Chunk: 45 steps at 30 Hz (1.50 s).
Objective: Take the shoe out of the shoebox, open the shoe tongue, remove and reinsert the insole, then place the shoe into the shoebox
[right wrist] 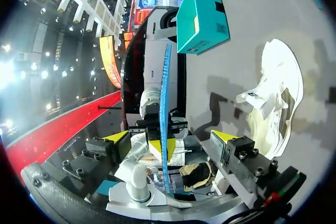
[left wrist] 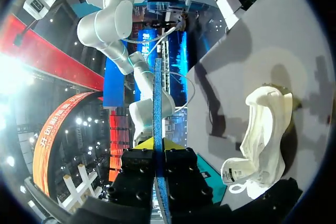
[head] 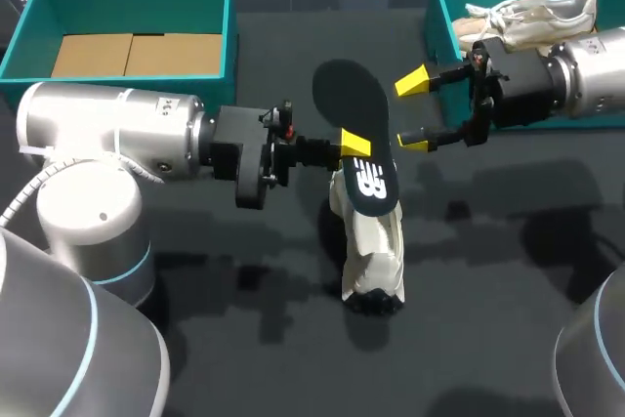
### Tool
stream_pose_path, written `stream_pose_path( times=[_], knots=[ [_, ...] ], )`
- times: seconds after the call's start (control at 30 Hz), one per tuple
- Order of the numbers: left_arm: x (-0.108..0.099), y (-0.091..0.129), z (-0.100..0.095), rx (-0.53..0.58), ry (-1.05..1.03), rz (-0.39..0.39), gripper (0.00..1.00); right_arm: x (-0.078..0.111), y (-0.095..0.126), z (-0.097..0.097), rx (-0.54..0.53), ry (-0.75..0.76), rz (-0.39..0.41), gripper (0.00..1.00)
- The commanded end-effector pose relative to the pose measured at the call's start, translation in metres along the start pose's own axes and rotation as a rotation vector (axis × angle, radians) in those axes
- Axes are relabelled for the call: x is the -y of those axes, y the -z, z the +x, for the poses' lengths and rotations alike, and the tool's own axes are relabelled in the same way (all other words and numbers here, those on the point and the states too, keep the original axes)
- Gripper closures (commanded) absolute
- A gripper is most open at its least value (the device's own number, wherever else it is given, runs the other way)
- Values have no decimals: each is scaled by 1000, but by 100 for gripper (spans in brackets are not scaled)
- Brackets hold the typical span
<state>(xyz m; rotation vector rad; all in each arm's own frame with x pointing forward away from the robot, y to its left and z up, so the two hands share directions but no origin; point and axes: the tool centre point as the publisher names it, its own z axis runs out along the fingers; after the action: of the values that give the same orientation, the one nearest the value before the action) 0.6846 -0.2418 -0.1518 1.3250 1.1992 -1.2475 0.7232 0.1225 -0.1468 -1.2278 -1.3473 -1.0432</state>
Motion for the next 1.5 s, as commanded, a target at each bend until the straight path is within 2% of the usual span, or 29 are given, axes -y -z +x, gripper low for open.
stream_pose_path(
  times=[0.03,0.17,0.27,0.4,0.43,0.7,1.07,1.4,1.43,1.5],
  knots=[
    [-13,-11,3,-12,-9,32,100,-1,-10,-1,1,-21,8,0],
    [-14,-16,4,-25,-18,45,100,3,-16,0,4,-32,12,0],
    [-13,-20,3,-27,-18,48,100,4,-18,1,7,-30,11,11],
    [-11,-23,4,-28,-22,53,100,5,-19,1,9,-24,1,38],
    [-10,-24,4,-28,-23,54,100,6,-20,0,8,-21,-2,50],
    [-8,-26,7,-38,-38,53,100,8,-17,1,4,-15,-17,57],
    [-4,-29,5,-31,-42,41,100,3,-14,0,2,-6,-31,60],
    [0,-30,5,-27,-42,29,100,-1,-14,-2,-3,3,-33,79],
    [0,-30,5,-27,-41,28,100,-1,-14,-2,-4,4,-33,82],
    [1,-31,6,-27,-42,26,100,-1,-14,-2,-5,5,-33,100]
  ],
)
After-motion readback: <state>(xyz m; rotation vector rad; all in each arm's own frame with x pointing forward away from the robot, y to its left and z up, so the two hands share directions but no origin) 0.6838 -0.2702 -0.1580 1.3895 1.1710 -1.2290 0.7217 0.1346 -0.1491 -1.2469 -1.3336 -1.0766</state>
